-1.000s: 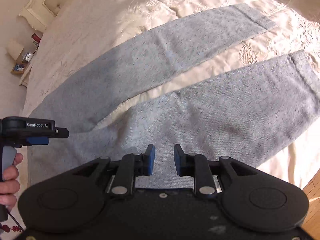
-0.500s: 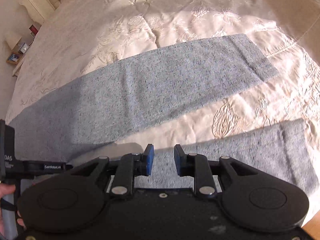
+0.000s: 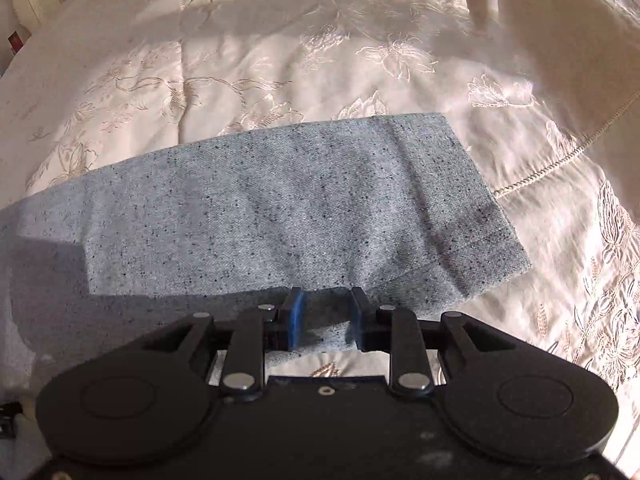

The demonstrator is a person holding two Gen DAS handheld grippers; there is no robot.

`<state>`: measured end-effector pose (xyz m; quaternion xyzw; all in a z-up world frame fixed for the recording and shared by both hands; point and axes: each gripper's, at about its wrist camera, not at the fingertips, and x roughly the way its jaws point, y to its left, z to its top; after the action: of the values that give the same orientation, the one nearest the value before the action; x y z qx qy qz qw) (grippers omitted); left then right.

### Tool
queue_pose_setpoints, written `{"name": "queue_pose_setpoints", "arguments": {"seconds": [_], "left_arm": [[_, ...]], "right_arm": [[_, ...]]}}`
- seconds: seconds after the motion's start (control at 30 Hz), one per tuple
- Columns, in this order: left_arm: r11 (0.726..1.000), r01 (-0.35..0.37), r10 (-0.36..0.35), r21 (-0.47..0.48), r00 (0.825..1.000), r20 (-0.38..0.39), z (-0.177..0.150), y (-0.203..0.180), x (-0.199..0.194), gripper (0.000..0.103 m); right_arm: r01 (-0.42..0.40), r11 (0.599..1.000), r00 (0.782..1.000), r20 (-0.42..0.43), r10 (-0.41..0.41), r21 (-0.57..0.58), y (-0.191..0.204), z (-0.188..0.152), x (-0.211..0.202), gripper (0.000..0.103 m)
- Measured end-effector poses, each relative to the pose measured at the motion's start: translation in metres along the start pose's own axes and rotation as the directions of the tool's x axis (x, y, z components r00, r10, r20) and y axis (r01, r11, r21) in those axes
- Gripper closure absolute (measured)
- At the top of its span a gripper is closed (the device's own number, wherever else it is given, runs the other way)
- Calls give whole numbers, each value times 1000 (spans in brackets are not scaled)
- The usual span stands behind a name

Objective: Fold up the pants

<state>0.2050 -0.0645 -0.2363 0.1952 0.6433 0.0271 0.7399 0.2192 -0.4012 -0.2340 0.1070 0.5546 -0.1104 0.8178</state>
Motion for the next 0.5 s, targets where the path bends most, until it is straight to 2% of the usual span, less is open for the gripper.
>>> {"name": "queue_pose_setpoints", "arguments": {"seconds": [0.07, 0.13, 0.3, 0.5], "left_arm": [[999, 52, -52, -5, 999, 8, 1, 1, -11, 28], [998, 56, -56, -5, 998, 20, -5, 0, -23, 33], [997, 70, -71, 15, 993, 97, -35, -5, -62, 33], [989, 141, -144, 31, 978, 151, -77, 0, -104, 33]], "right_arm": [[12, 1000, 1000, -10, -12, -3, -5, 1, -4, 75], [0, 1000, 1000, -15, 0, 5, -9, -2, -12, 75], [-56, 998, 998, 11, 56, 6, -9, -24, -54, 74], [-91, 995, 995, 26, 92, -37, -2, -60, -96, 74]]}}
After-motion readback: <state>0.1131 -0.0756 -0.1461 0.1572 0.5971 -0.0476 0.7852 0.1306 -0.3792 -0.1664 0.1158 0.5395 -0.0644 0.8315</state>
